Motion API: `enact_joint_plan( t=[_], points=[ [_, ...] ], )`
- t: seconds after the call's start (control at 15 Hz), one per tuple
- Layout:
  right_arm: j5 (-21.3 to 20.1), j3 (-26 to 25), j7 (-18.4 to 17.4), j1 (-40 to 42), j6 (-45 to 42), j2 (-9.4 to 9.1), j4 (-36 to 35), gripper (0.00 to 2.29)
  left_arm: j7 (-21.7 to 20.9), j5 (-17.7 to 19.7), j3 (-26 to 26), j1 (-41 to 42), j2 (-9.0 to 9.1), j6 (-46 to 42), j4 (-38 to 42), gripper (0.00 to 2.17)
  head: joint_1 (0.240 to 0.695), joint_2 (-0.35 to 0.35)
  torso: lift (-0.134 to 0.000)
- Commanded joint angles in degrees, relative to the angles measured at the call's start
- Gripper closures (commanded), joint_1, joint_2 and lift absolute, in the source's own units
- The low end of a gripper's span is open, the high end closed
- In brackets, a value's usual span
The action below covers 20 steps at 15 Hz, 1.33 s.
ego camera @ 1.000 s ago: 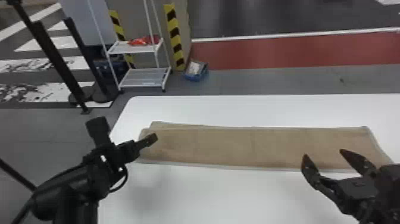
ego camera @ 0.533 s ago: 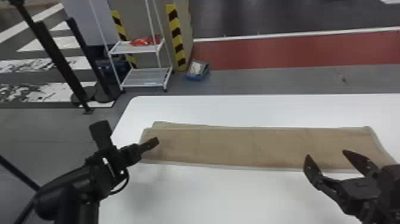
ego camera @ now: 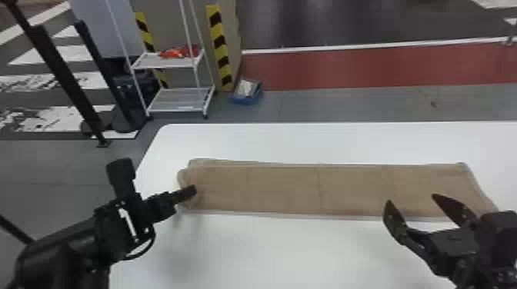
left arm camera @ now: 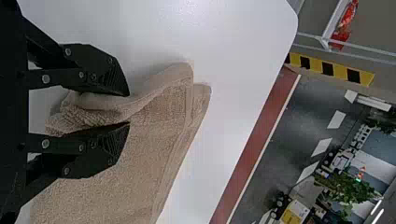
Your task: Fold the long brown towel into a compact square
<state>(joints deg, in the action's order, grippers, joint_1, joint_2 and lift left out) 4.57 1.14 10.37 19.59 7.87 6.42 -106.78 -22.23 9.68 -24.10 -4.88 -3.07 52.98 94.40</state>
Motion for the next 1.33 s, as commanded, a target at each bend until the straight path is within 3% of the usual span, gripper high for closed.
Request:
enact_joint_plan(
  t=[0.0,0.2,0.53,0.8,1.0,1.13,1.27],
  points=[
    [0.0,0.0,0.0,0.0,0.0,0.00,0.1,0.08,-0.8,0.3,-0.4,1.7,-0.18,1.5,4.1,2.15,0.695,0.159,-0.102],
    [0.0,0.0,0.0,-0.2,0.0,-0.09,0.3,0.08,-6.6,1.9,-3.0,4.1,-0.27,4.5,8.3,2.15,0.695,0.159,-0.102],
    [0.3,-0.4,0.0,-0.1,-0.2,0.00,0.7,0.08,-9.1,2.4,-9.8,4.8,-1.15,4.6,10.3,2.15,0.695,0.175,-0.102],
    [0.3,-0.4,0.0,-0.3,-0.5,0.00,1.1,0.08,-8.7,5.4,-15.2,4.9,-2.38,11.3,13.7,2.15,0.695,0.245,-0.102],
    [0.4,-0.9,-0.1,0.2,-1.1,0.00,1.0,0.08,-4.8,7.0,-9.8,5.1,-0.80,18.9,25.2,2.15,0.695,0.257,-0.102],
    [0.7,-2.1,-0.1,1.1,-1.4,0.00,0.1,0.08,0.3,7.4,-1.2,4.8,0.17,21.7,31.3,2.15,0.695,0.222,-0.102],
    [1.5,-3.5,-0.1,2.1,-1.8,0.00,-0.8,0.08,5.4,5.1,11.2,2.7,0.43,22.6,35.1,2.15,0.695,0.155,-0.102]
  ],
)
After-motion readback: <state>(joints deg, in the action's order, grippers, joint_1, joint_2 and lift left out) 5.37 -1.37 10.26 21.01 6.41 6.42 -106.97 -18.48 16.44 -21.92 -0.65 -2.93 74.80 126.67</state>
